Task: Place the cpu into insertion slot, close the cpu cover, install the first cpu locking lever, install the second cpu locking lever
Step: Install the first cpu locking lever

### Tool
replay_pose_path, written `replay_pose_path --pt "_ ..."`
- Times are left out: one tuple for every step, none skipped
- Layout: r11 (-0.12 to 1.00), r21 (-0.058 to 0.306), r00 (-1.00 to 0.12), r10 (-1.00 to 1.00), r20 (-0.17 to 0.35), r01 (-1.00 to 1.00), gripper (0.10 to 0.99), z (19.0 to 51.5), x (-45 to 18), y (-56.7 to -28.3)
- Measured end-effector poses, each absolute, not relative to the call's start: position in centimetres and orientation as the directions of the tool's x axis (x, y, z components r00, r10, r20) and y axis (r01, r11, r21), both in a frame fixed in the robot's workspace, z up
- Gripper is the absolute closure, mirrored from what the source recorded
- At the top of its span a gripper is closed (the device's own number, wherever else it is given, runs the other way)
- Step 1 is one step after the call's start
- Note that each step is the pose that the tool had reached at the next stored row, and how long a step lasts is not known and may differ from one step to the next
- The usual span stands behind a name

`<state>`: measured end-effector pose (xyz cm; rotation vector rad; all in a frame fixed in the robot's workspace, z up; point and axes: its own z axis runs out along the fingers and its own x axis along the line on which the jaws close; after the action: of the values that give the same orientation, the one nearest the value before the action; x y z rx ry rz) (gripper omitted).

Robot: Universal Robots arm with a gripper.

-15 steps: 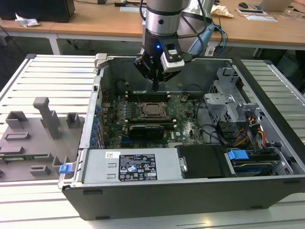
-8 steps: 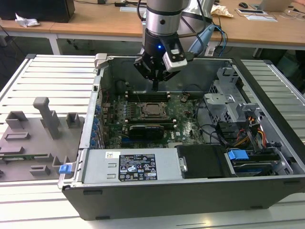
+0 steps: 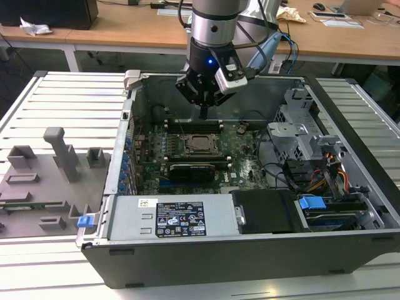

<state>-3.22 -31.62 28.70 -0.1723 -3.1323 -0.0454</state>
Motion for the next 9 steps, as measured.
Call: replay_pose_path --pt "0.994 0.029 -0.995 0.102 0.006 0.102 0.980 28.70 -3.22 -31.62" --pt "0.997 0.029 -0.997 0.078 0.006 0.078 0.980 28.70 -3.22 -31.62" --pt "0.998 0.029 -0.998 0.064 0.006 0.064 0.980 28.70 -3.22 -31.62" --pt "0.998 0.029 -0.999 0.049 0.006 0.050 0.980 28.70 -3.23 -31.62" --pt "0.999 0.029 -0.999 0.037 0.006 0.037 0.980 28.70 -3.23 -31.62" --pt "0.999 0.029 -1.000 0.022 0.006 0.022 0.980 28.69 -3.23 -31.62" --pt "1.000 0.029 -1.000 0.006 0.006 0.006 0.980 28.69 -3.24 -31.62" --pt "1.000 0.029 -1.000 -0.004 0.006 -0.004 0.980 28.69 -3.25 -31.62" --pt "1.000 0.029 -1.000 -0.012 0.006 -0.011 0.980 28.68 -3.31 -31.62"
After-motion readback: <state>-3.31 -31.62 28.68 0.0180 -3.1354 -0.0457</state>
